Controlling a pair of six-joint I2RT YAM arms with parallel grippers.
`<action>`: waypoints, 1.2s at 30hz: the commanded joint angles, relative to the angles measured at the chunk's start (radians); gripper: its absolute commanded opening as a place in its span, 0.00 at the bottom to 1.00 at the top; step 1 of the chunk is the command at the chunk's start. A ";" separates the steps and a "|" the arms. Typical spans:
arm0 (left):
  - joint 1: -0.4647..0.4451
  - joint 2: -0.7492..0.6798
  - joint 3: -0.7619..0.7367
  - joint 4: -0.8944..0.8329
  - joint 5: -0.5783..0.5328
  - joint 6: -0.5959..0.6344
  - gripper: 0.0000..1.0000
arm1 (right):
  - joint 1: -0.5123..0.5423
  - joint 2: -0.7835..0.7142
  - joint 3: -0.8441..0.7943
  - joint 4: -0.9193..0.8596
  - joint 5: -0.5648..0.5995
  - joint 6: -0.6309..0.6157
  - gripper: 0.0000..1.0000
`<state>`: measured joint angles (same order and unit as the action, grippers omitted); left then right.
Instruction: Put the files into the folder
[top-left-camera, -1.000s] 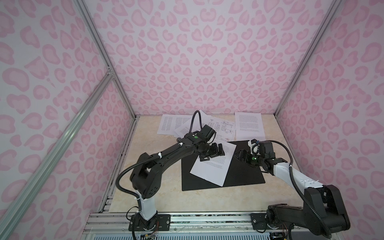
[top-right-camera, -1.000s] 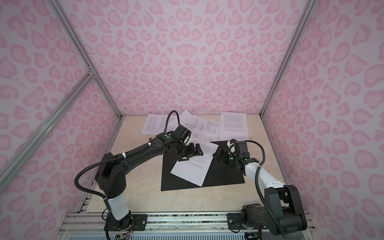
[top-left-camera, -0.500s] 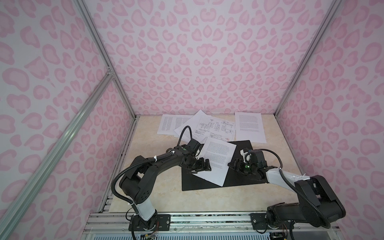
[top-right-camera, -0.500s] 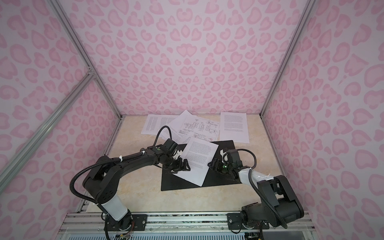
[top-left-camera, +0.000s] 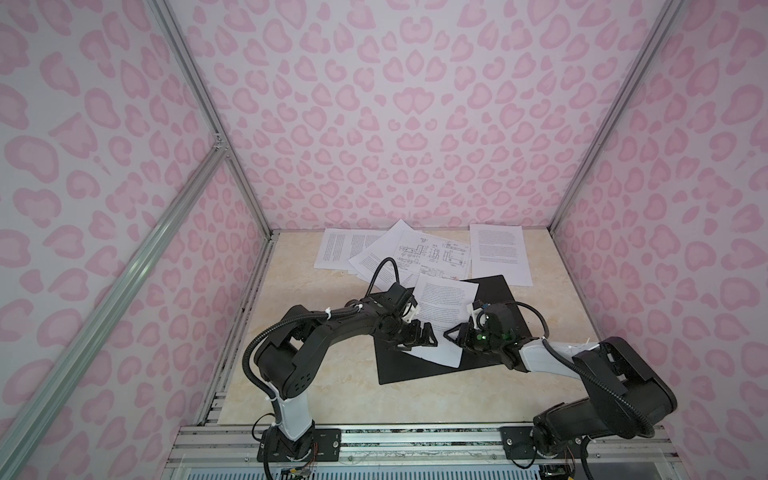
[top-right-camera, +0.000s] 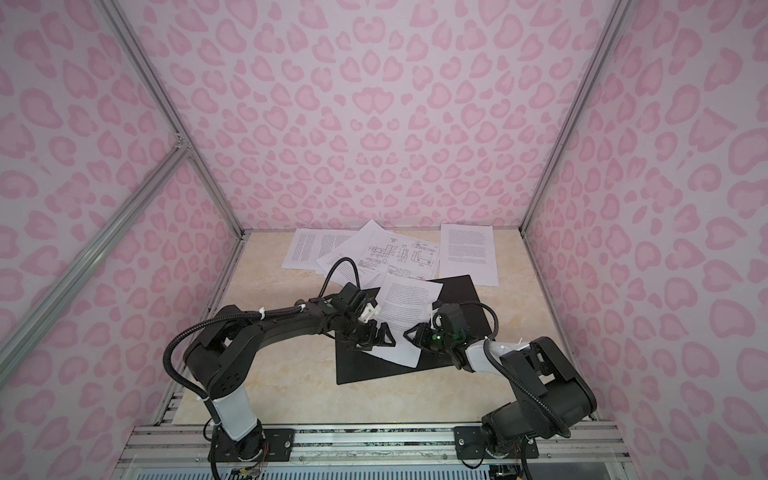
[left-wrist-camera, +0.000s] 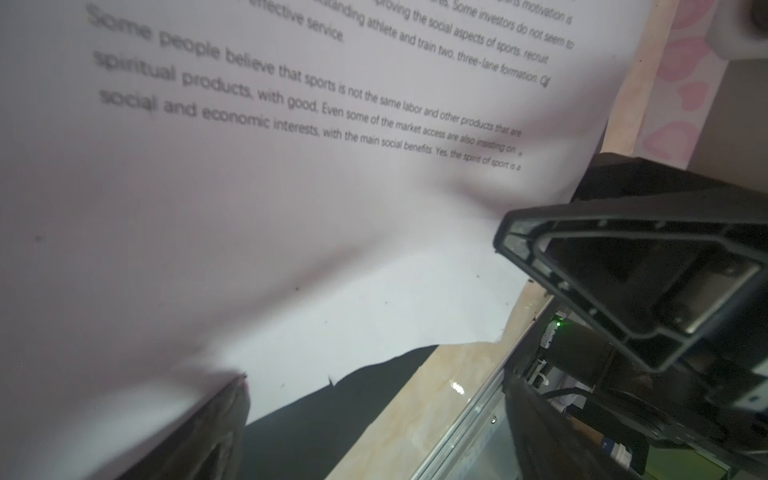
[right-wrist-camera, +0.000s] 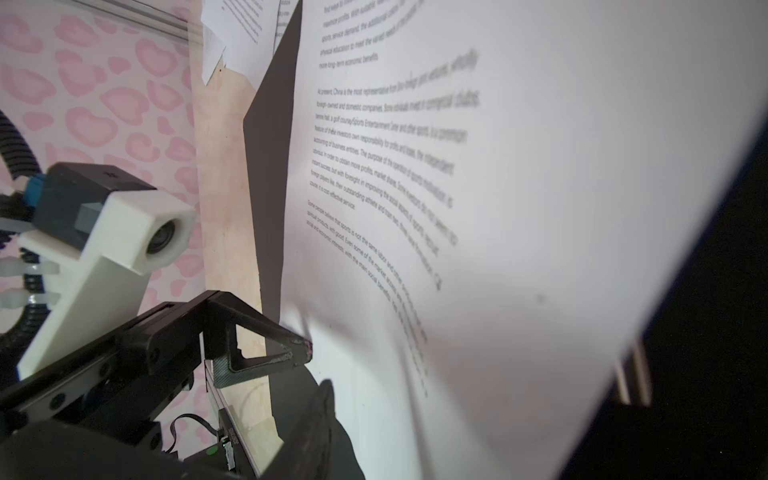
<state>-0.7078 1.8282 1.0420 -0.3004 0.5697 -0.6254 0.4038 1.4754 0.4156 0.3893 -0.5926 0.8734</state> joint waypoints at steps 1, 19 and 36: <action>-0.001 0.016 -0.022 -0.088 -0.128 0.003 0.99 | 0.002 -0.012 -0.006 0.033 0.033 0.011 0.34; 0.008 -0.147 -0.067 0.115 0.019 -0.070 0.97 | -0.247 -0.224 0.328 -0.694 -0.037 -0.371 0.00; 0.106 -0.065 -0.218 -0.094 -0.349 -0.160 0.97 | -0.367 -0.220 0.490 -0.838 -0.133 -0.466 0.00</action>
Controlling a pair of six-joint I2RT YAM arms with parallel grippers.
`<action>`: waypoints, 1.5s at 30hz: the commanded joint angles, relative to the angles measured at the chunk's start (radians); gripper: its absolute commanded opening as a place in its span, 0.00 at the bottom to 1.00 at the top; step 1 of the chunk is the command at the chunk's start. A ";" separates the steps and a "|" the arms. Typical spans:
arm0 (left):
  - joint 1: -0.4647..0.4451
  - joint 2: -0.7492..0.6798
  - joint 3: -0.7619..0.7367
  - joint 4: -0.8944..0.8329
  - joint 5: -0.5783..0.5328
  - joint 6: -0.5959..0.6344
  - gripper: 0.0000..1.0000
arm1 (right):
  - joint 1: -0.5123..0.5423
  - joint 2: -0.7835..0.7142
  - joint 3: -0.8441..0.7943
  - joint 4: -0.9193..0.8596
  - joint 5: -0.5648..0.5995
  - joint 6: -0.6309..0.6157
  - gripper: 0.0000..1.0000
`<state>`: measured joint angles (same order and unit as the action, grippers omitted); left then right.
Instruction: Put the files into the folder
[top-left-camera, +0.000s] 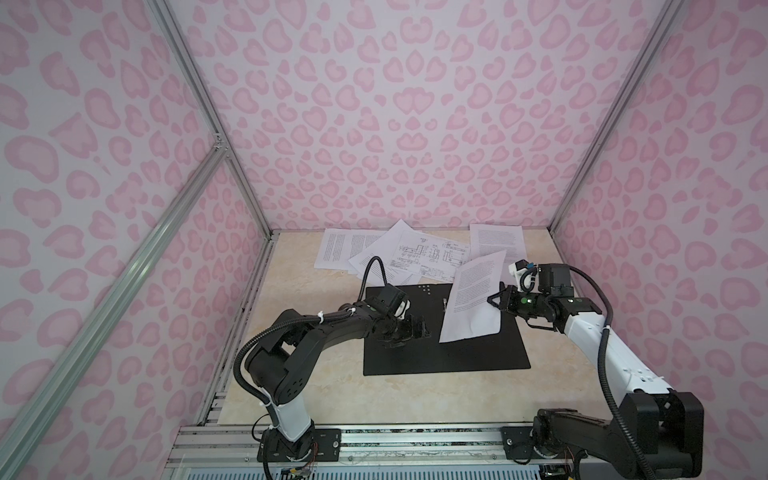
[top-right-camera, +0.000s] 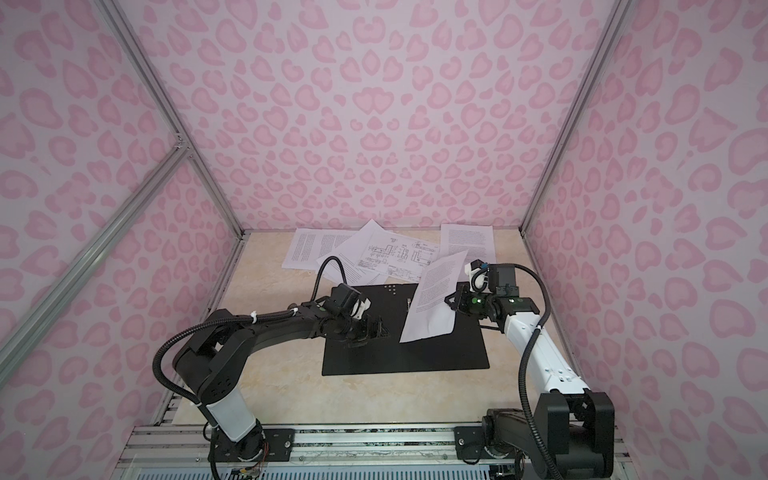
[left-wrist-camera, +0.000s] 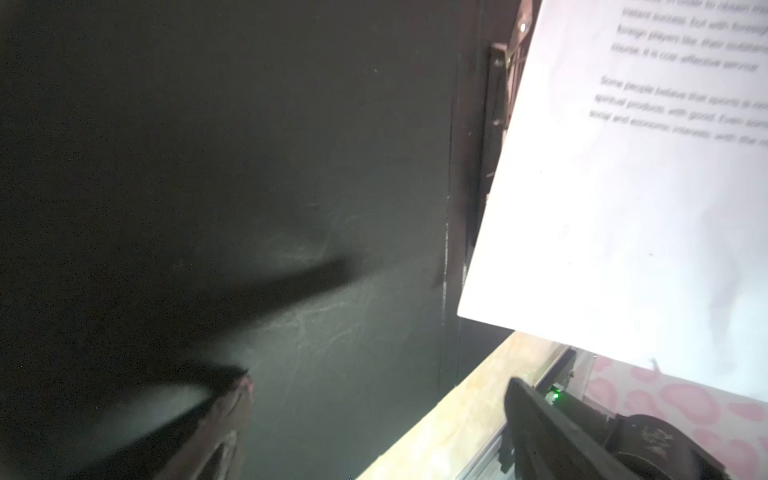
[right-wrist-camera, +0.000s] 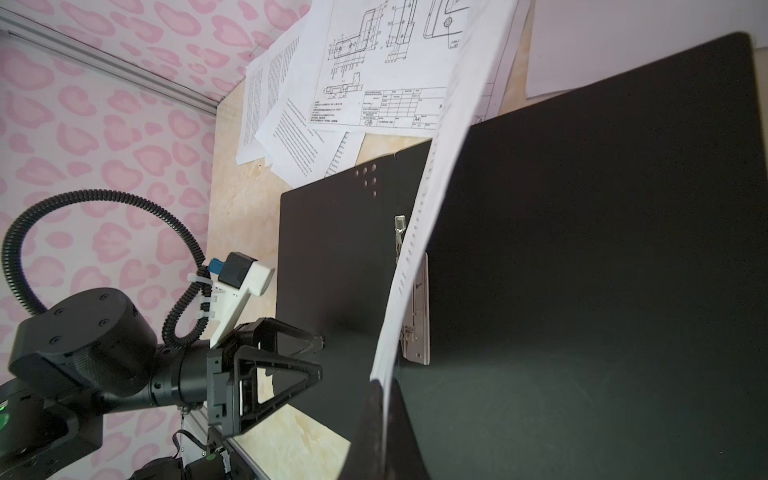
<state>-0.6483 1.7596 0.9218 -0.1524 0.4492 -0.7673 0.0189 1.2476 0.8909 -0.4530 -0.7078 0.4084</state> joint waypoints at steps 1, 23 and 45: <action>0.065 -0.014 -0.126 -0.239 -0.234 -0.019 0.97 | 0.033 0.010 0.026 0.003 -0.009 -0.001 0.00; 0.191 -0.044 -0.210 -0.197 -0.157 0.015 0.98 | -0.043 0.011 -0.161 0.028 0.117 0.009 0.00; 0.191 -0.028 -0.216 -0.174 -0.139 0.017 0.98 | -0.070 0.057 -0.296 0.128 0.115 0.012 0.00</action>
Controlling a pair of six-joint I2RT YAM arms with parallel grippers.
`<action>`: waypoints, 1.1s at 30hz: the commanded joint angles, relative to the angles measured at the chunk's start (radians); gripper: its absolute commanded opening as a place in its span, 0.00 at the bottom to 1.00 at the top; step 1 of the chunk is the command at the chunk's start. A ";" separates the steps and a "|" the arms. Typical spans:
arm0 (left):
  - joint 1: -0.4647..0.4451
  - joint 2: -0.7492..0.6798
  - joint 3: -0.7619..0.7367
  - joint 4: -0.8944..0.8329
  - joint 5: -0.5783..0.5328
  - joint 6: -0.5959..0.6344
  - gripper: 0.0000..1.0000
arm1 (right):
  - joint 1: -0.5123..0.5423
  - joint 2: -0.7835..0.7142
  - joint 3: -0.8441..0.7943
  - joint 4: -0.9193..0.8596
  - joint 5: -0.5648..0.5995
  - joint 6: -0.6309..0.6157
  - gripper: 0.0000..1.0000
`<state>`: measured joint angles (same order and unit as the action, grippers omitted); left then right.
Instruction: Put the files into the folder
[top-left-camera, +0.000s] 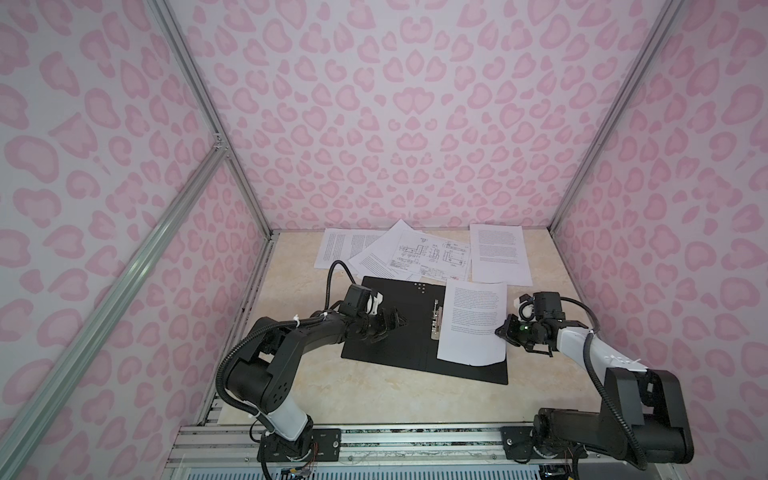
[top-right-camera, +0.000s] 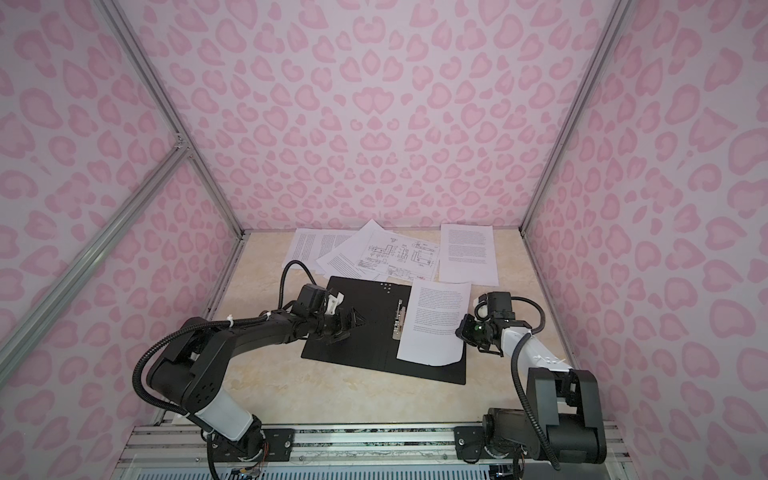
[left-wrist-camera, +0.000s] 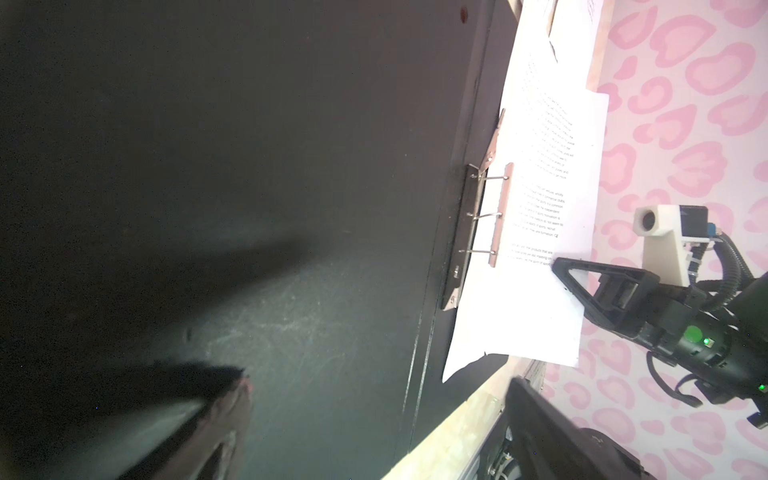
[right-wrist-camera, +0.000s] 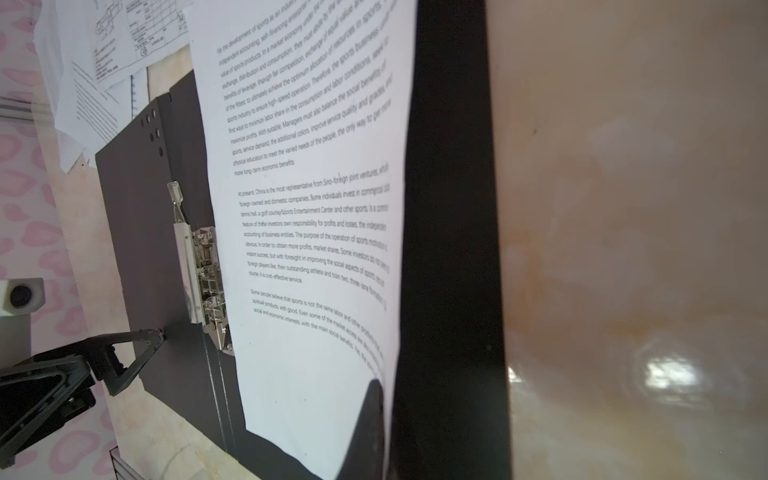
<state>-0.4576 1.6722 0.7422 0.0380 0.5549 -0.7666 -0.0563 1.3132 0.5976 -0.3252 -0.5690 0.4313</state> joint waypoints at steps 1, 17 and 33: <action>0.000 0.061 -0.035 -0.365 -0.245 0.016 0.98 | 0.009 -0.016 -0.003 -0.004 -0.025 -0.012 0.00; 0.000 0.088 -0.028 -0.355 -0.236 0.017 0.98 | 0.084 -0.034 -0.009 -0.029 -0.007 -0.001 0.00; 0.005 0.103 -0.029 -0.356 -0.260 -0.002 0.99 | 0.161 -0.011 0.059 -0.173 0.180 -0.066 0.00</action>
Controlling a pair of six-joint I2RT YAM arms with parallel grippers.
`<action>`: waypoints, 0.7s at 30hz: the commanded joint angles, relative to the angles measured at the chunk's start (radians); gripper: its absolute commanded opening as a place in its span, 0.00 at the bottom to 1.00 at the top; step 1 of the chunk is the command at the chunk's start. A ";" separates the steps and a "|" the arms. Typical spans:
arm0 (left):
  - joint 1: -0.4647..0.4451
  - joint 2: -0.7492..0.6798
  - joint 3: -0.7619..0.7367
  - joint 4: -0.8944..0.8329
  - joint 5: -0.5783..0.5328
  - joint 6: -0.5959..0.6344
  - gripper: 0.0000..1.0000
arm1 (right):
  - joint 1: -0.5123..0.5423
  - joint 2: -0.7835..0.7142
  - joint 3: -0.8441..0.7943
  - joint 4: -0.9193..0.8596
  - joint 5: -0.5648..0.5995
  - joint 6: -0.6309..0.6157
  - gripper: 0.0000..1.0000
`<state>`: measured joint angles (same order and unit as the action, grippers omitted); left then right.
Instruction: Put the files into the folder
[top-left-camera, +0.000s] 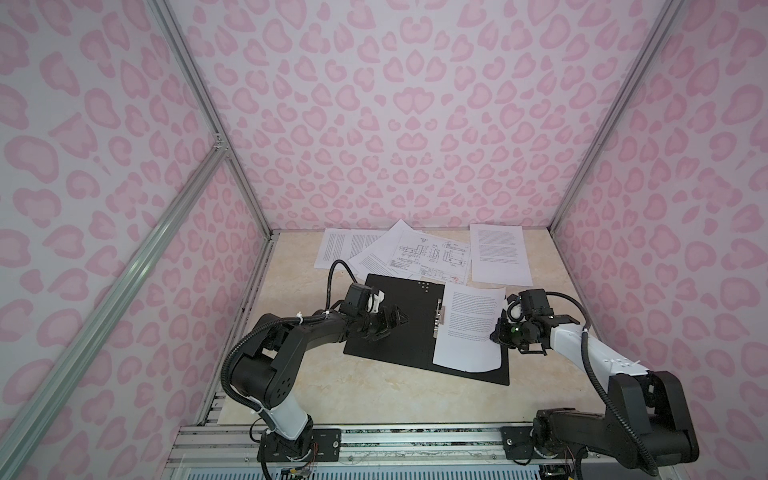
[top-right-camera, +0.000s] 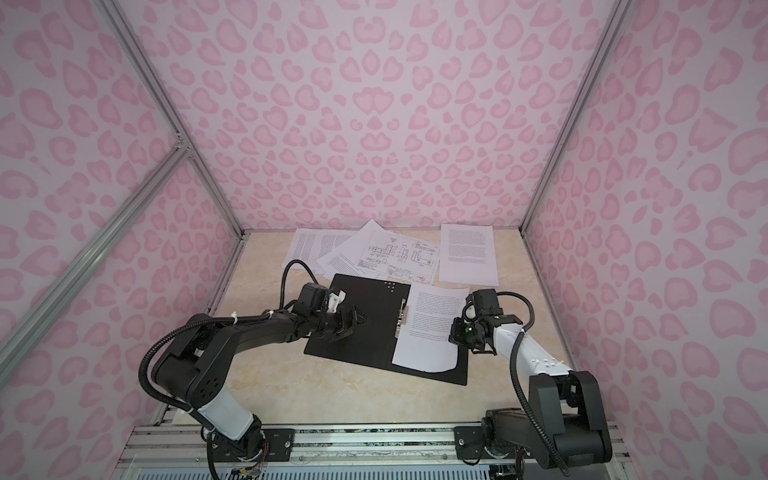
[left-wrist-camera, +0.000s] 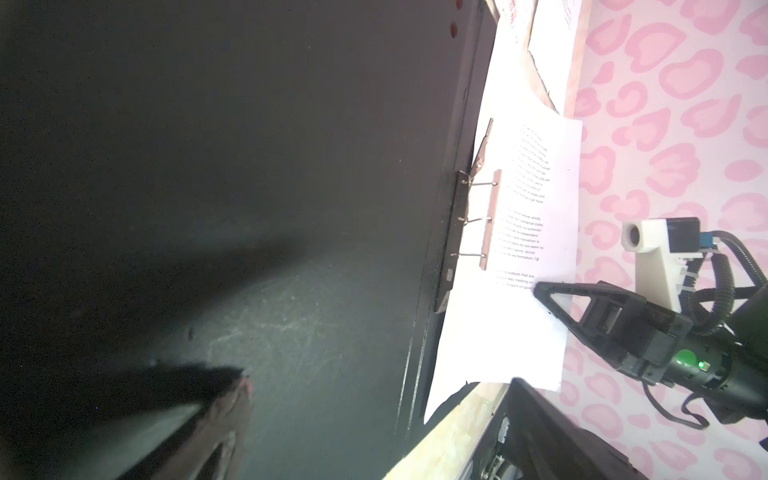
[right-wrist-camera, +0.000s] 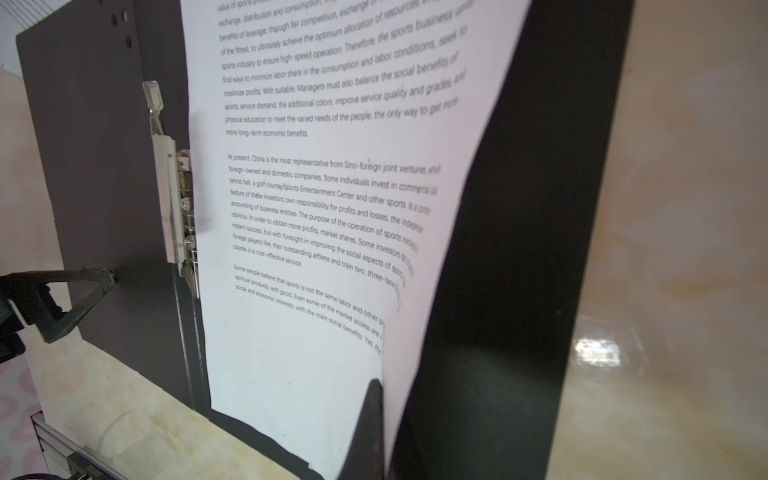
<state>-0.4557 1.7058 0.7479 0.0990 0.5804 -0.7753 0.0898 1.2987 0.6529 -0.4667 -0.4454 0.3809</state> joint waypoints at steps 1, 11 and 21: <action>0.005 0.071 -0.035 -0.417 -0.286 0.007 0.99 | 0.024 0.002 0.005 -0.034 0.072 -0.016 0.00; 0.009 0.078 -0.033 -0.413 -0.280 0.010 0.99 | 0.051 0.002 0.023 -0.035 0.106 -0.023 0.00; 0.009 0.078 -0.034 -0.414 -0.275 0.007 0.98 | 0.058 0.015 0.019 -0.021 0.102 -0.010 0.00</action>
<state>-0.4465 1.7157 0.7479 0.1123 0.6025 -0.7769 0.1459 1.3109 0.6765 -0.4961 -0.3412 0.3737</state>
